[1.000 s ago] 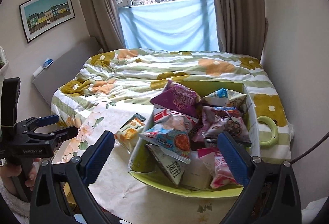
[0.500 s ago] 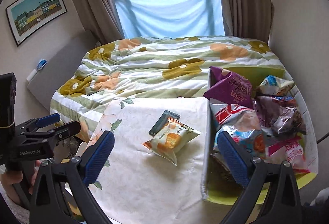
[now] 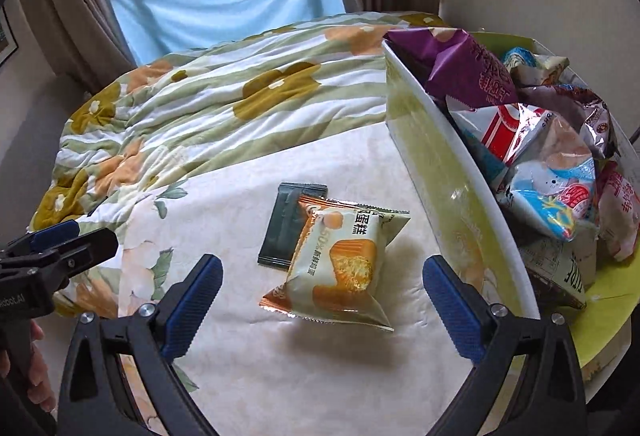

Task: Organize snacks
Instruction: 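Move both tools to the last two packets on the sheet, then grasp the orange egg-cake packet with right tool while left grasps dark green packet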

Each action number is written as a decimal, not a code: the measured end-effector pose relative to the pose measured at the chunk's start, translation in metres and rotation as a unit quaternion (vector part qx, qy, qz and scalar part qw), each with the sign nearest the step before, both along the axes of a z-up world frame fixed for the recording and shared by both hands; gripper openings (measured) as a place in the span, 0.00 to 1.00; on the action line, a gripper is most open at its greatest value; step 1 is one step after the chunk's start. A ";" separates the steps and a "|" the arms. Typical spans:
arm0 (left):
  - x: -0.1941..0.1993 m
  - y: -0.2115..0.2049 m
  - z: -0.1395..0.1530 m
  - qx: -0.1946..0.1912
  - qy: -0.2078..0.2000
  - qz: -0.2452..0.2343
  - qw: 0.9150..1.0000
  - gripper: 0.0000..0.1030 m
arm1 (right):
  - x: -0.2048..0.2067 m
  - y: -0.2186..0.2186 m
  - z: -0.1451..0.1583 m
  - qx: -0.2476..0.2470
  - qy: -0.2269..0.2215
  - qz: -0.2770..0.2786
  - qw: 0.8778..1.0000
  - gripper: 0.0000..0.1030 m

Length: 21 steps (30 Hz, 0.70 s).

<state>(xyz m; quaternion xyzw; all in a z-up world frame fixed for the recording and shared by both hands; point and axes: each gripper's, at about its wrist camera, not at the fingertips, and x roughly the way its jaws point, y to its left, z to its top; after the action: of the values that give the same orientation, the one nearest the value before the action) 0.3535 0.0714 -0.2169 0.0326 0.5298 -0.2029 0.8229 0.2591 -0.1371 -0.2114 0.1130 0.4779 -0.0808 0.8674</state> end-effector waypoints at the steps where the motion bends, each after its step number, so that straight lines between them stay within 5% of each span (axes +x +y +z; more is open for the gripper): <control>1: 0.005 -0.003 -0.008 0.001 0.004 -0.008 1.000 0.98 | 0.004 0.000 -0.008 -0.006 0.001 -0.012 1.000 0.97; 10: 0.035 -0.043 -0.054 -0.004 0.030 -0.056 0.998 0.98 | 0.026 -0.006 -0.057 -0.040 0.026 -0.067 0.997 0.89; 12: 0.038 -0.052 -0.060 -0.005 0.035 -0.063 0.997 0.98 | 0.028 -0.009 -0.064 -0.036 0.032 -0.071 0.996 0.84; 15: 0.040 -0.065 -0.066 -0.009 0.041 -0.076 0.996 0.98 | 0.028 -0.010 -0.070 -0.020 0.041 -0.068 0.997 0.60; 21: 0.041 -0.092 -0.078 0.002 0.040 -0.103 0.994 0.98 | 0.017 -0.011 -0.067 -0.030 0.038 -0.096 0.994 0.60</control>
<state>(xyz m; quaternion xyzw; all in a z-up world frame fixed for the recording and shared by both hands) 0.3941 -0.0207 -0.2950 0.0804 0.5564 -0.2863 0.7759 0.2760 -0.1481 -0.2785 0.1291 0.4951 -0.1823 0.8396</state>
